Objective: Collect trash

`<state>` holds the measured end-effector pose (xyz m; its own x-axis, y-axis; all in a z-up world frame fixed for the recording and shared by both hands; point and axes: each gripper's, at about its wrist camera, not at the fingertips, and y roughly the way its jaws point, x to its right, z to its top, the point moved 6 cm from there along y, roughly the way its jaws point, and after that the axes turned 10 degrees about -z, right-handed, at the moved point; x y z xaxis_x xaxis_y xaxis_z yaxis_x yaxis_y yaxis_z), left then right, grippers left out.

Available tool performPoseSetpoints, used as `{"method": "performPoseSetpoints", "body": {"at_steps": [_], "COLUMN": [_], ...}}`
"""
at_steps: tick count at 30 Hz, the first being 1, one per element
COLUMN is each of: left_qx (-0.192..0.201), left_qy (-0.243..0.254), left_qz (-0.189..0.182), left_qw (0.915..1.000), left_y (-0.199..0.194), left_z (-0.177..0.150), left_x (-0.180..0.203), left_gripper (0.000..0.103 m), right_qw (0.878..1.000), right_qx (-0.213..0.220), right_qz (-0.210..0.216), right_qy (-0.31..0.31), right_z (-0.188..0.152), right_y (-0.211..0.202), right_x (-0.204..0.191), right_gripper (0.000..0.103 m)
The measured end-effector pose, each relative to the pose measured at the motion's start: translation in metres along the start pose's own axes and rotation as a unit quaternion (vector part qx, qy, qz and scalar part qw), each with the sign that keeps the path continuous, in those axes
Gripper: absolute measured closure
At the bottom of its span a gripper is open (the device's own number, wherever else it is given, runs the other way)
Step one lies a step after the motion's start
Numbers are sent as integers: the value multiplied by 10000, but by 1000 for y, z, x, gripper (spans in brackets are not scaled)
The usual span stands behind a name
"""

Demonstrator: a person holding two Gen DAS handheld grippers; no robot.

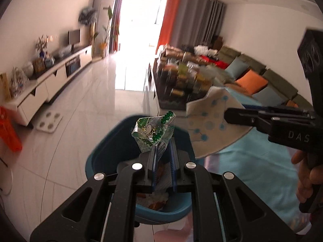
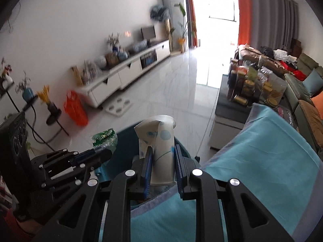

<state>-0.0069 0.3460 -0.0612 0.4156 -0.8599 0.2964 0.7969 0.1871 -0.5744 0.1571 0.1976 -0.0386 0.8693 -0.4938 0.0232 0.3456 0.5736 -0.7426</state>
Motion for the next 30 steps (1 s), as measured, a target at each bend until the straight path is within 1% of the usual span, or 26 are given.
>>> {"method": "performPoseSetpoints", "body": {"at_steps": [2, 3, 4, 5, 6, 7, 8, 11, 13, 14, 15, 16, 17, 19, 20, 21, 25, 27, 30], "left_qx": [-205, -253, -333, -362, -405, -424, -423, -418, -385, -399, -419, -409, -405, -348, -327, -323, -226, -117, 148], "left_qy": [-143, -166, -218, -245, -270, -306, -323, -300, -294, -270, -264, -262, -234, -187, -190, -193, -119, -66, 114], "left_qz": [-14, 18, 77, 64, 100, 150, 155, 256, 301, 324, 319, 321, 348, 373, 375, 398, 374, 338, 300], "left_qw": [9997, 9995, 9992, 9990, 9988, 9985, 9985, 9983, 9984, 9983, 9983, 9983, 9983, 9985, 9986, 9985, 9990, 9993, 9994], "left_y": [16, 27, 32, 39, 43, 55, 57, 67, 71, 71, 74, 74, 75, 68, 67, 67, 57, 50, 34], "left_z": [-10, -11, -15, -17, -21, -20, -20, -17, -14, -12, -9, -7, -5, -4, -3, -3, 3, 10, 23], "left_x": [-14, -13, -20, -21, -25, -26, -28, -29, -23, -24, -21, -20, -19, -11, -9, -8, 3, 11, 34], "left_gripper": [91, 88, 87, 84, 76, 74, 71, 70, 66, 57, 52, 51, 46, 39, 31, 26, 25, 20, 14], "right_qw": [9999, 9995, 9993, 9992, 9991, 9991, 9991, 9993, 9995, 9996, 9995, 9995, 9995, 9992, 9991, 9989, 9977, 9969, 9953], "right_qx": [-151, -283, -367, -394, -389, -402, -414, -359, -261, -217, -204, -171, -132, -51, -25, 5, 140, 208, 276], "right_qz": [-48, -46, -18, -55, -122, -122, -89, -17, -74, -98, -95, -109, -127, -151, -160, -180, -226, -303, -427], "right_qy": [-66, -125, -122, -94, -125, -104, -26, 128, 151, 175, 208, 246, 275, 370, 394, 428, 623, 702, 825], "right_z": [1, 0, -1, 0, 1, 1, 2, 4, 7, 8, 8, 10, 11, 13, 14, 14, 12, 7, 2], "right_y": [14, 24, 30, 36, 39, 41, 43, 41, 35, 32, 31, 29, 28, 19, 18, 15, 2, -7, -18], "right_x": [-6, -9, -11, -13, -13, -12, -10, -7, -3, -1, 1, 4, 7, 13, 16, 19, 34, 43, 59], "right_gripper": [83, 82, 81, 78, 75, 72, 70, 70, 70, 66, 63, 63, 63, 61, 59, 57, 57, 57, 56]}}
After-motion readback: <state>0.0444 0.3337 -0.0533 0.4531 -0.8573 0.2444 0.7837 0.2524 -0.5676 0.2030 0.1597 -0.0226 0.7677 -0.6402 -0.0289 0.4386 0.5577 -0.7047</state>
